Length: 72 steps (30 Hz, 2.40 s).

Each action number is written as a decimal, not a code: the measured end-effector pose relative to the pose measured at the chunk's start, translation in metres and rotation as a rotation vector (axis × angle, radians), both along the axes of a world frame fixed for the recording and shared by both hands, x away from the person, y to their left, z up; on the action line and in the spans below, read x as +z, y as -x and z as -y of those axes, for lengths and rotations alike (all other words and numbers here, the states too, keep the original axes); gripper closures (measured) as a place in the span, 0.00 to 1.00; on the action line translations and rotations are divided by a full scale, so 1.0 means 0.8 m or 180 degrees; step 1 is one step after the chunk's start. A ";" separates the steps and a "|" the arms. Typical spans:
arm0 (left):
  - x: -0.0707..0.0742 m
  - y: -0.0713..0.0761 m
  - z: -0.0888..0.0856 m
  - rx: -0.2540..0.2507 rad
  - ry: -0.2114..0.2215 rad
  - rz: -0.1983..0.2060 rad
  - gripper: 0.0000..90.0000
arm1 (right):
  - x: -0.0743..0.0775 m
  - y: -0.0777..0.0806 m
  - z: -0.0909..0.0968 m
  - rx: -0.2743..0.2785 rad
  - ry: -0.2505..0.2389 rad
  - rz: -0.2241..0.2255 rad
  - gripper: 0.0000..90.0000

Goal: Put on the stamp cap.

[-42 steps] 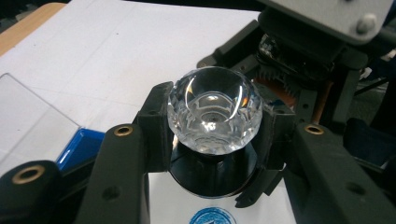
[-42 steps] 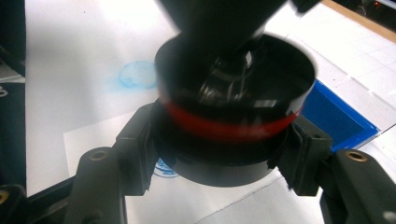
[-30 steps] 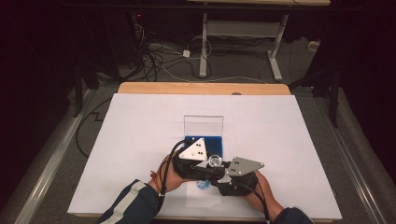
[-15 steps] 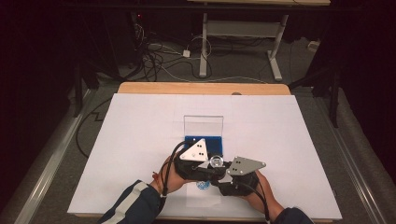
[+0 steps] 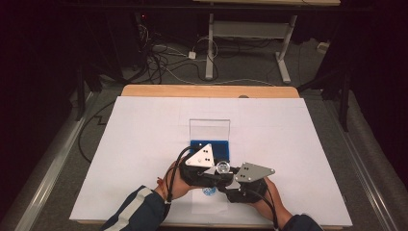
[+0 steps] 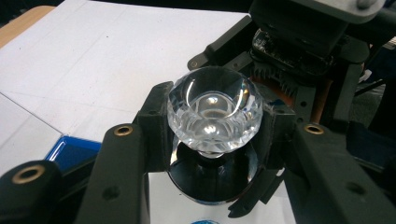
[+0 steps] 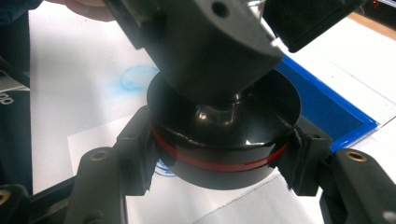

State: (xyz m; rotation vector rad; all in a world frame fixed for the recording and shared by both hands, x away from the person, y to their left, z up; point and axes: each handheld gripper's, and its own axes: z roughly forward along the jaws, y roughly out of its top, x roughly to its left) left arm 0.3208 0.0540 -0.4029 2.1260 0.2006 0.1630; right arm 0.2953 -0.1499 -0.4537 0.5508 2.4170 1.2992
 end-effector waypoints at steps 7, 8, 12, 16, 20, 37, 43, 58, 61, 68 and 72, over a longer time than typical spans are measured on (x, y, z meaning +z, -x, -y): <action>-0.002 -0.001 0.000 -0.0002 0.0004 -0.0044 0.60 | -0.001 0.001 0.001 0.0005 0.0032 0.0068 0.43; -0.002 -0.001 0.000 -0.0004 0.0002 -0.0051 0.60 | -0.001 0.002 0.001 -0.0002 0.0034 0.0060 0.43; -0.001 -0.002 0.000 -0.0002 -0.0012 -0.0048 0.60 | -0.001 0.002 0.001 0.0006 0.0049 0.0095 0.43; -0.002 -0.001 0.001 -0.0009 -0.0003 -0.0037 0.60 | -0.001 0.002 0.001 0.0014 0.0074 0.0105 0.43; -0.002 0.002 0.004 -0.0022 -0.0054 0.0016 0.60 | -0.002 0.002 0.001 0.0024 0.0065 0.0071 0.43; -0.001 0.003 0.006 0.0003 -0.0100 0.0070 0.60 | -0.003 0.001 0.000 0.0021 0.0063 0.0059 0.42; 0.000 0.002 0.005 0.0000 -0.0077 0.0048 0.60 | -0.003 0.001 0.001 0.0026 0.0055 0.0051 0.42; -0.002 0.005 0.004 -0.0075 -0.0035 0.0050 0.60 | -0.003 0.004 0.001 0.0051 -0.0048 -0.0026 0.43; -0.003 0.006 0.006 -0.0077 -0.0058 0.0071 0.60 | -0.004 0.003 0.001 0.0072 -0.0055 -0.0089 0.43; -0.003 0.007 0.007 -0.0074 -0.0065 0.0074 0.60 | -0.003 0.003 0.001 0.0060 -0.0066 -0.0137 0.43; -0.001 0.010 0.008 -0.0077 -0.0078 0.0131 0.60 | -0.003 0.003 0.002 0.0051 -0.0081 -0.0159 0.43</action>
